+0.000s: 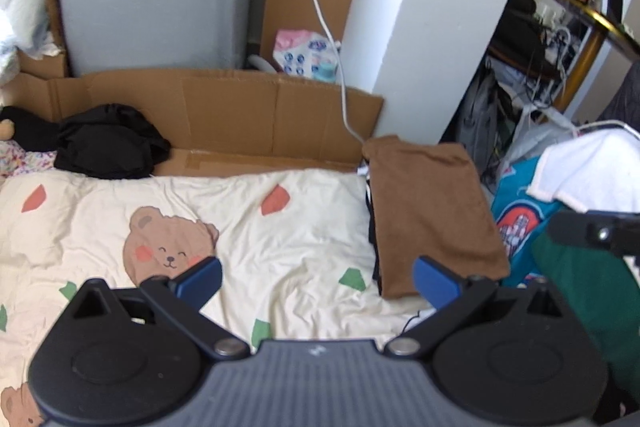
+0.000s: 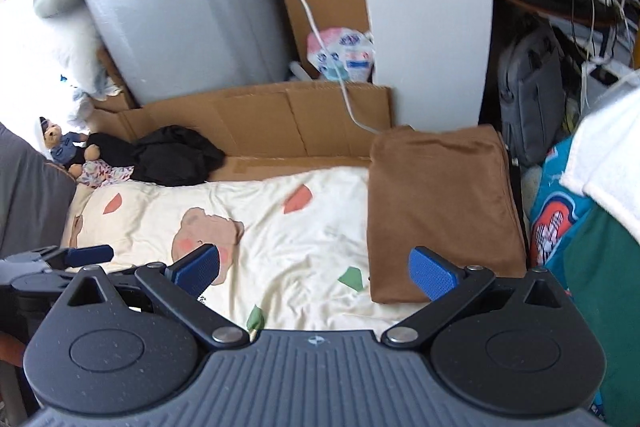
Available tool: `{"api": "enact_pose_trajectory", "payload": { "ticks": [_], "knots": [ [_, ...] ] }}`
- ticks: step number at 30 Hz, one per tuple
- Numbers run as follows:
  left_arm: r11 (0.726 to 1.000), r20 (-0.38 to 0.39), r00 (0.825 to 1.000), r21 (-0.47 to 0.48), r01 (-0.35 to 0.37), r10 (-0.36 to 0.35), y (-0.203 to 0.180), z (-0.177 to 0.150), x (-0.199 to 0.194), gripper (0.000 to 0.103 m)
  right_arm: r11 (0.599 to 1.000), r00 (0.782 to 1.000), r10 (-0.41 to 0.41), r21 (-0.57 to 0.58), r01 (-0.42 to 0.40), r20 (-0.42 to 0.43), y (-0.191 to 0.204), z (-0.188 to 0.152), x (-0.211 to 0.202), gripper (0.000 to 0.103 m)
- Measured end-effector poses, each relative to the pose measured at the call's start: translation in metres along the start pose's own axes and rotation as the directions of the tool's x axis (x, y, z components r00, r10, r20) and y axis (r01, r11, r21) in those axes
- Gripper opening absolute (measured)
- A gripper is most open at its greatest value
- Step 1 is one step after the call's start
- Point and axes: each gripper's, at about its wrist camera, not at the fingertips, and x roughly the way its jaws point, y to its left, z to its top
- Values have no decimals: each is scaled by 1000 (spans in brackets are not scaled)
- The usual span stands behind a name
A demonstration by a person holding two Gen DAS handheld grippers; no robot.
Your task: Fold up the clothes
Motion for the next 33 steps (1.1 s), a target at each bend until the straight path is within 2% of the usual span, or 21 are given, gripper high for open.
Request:
{"api": "enact_pose_trajectory", "payload": {
  "ticks": [3, 6, 11, 13, 17, 22, 25, 27, 33],
  "knots": [
    [1000, 14, 1000, 3, 10, -10, -2, -1, -14, 103, 1000, 1000, 16, 17, -16, 23, 7, -3, -13, 103],
    [1000, 36, 999, -20, -17, 18, -3, -2, -33, 103, 999, 999, 34, 25, -34, 32, 11, -4, -20, 103],
    [996, 62, 995, -42, -73, 75, -3, -6, -50, 103, 998, 999, -4, 58, 1, 41, 17, -11, -29, 103],
    [994, 55, 993, -47, -101, 104, -2, -11, -56, 103, 999, 999, -13, 46, 11, 37, 23, -16, -34, 103],
    [990, 49, 990, -63, -126, 129, 3, -25, -66, 103, 999, 995, -45, -7, 46, 90, 34, -26, -48, 103],
    [988, 32, 992, -93, -121, 125, 8, -33, -72, 103, 997, 993, -54, 53, 48, 103, 36, -34, -57, 103],
    [988, 86, 985, -49, -144, 148, 3, -31, -78, 103, 997, 986, -76, 34, 71, 150, 41, -35, -63, 103],
    [990, 108, 984, -21, -138, 140, 0, -29, -81, 103, 997, 984, -79, 32, 75, 163, 43, -35, -65, 103],
    [990, 95, 986, -15, -139, 140, -2, -30, -76, 103, 992, 961, -123, 33, 119, 247, 50, -39, -77, 103]
  ]
}}
